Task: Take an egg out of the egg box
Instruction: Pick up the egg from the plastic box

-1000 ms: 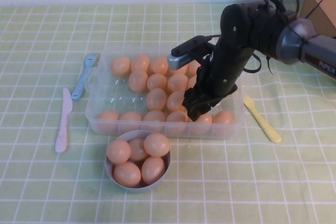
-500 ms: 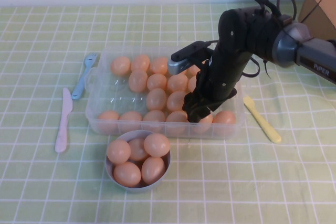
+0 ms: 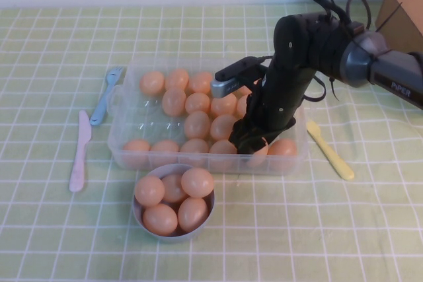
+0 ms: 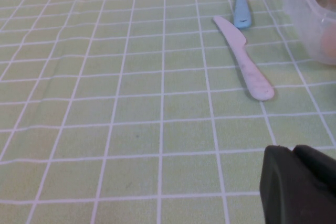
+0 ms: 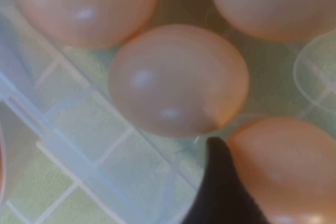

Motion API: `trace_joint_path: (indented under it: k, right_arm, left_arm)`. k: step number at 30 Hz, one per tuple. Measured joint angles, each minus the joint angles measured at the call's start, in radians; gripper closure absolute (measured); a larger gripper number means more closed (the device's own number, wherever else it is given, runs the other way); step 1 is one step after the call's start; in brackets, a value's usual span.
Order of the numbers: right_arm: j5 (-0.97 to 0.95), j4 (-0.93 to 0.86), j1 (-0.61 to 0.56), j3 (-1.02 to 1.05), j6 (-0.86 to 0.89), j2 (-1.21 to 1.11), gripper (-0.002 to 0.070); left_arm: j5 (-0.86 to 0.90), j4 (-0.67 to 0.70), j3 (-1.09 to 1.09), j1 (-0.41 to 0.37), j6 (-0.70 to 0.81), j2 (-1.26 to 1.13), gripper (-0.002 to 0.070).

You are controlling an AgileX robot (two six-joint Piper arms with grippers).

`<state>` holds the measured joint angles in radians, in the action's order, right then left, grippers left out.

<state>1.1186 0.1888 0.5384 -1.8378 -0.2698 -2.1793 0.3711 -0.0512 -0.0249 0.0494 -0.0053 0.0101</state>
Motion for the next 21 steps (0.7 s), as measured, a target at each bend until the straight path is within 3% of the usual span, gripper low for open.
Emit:
trace_joint_path:
  k: [3,21]
  right_arm:
    - [0.0,0.002,0.0,0.0,0.0,0.0,0.0307]
    - [0.101,-0.024,-0.006,-0.091,0.002,0.133,0.0307]
  left_arm:
    - [0.0,0.0,0.0,0.0,0.005,0.0,0.068]
    - [0.0,0.0,0.0,0.0,0.005,0.0,0.068]
